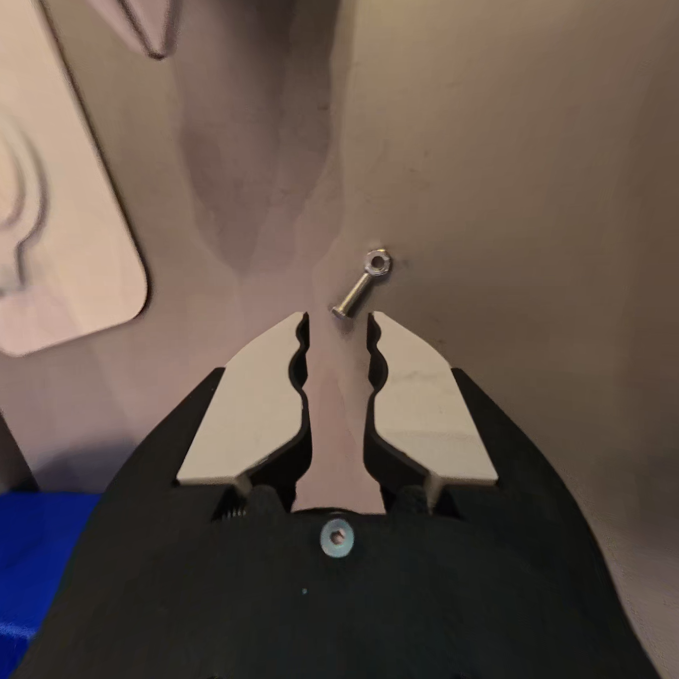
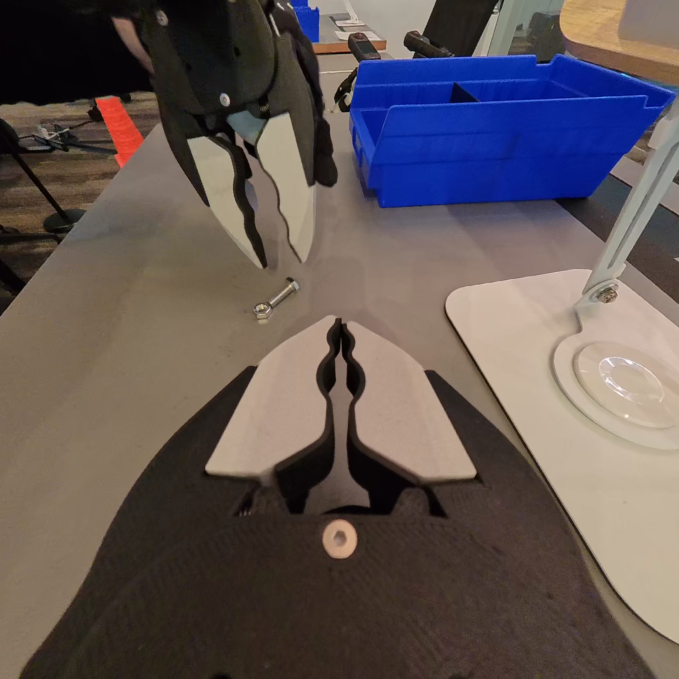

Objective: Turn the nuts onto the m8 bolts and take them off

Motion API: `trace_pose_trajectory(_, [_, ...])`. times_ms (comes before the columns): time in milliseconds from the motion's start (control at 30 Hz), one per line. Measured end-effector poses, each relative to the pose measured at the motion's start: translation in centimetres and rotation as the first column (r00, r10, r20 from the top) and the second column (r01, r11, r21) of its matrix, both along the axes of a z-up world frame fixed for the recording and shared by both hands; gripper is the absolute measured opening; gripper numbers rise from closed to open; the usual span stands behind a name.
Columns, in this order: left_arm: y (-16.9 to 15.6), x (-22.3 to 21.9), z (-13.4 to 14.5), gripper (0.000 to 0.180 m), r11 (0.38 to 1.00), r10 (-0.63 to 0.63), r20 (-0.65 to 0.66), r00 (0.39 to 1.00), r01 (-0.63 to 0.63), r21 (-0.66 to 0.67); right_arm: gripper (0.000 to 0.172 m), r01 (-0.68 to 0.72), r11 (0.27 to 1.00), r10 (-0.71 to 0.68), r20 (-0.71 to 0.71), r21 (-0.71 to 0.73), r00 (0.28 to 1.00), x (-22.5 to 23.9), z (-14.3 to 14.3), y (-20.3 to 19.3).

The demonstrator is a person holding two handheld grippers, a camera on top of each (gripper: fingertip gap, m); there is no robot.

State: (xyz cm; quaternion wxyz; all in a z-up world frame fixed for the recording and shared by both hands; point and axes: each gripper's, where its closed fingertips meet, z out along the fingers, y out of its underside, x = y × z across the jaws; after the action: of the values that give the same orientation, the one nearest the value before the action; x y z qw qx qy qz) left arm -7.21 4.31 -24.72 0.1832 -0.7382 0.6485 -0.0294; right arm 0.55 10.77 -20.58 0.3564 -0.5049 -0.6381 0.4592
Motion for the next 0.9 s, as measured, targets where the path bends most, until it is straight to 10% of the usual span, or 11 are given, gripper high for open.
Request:
trace_pose_trajectory(467, [-0.3,0.2,-2.8,0.014,0.949,-0.263,-0.083,0.961,0.243,-0.199,0.000,-0.017,1.000,0.017,0.000,-0.017,1.000,0.0,0.1,-0.1])
trace_pose_trajectory(900, [0.3,0.0,-1.8,0.007,0.985,-0.074,0.074,0.994,0.085,-0.147,0.000,-0.026,0.999,0.026,0.000,-0.020,1.000,0.1,0.1,-0.2])
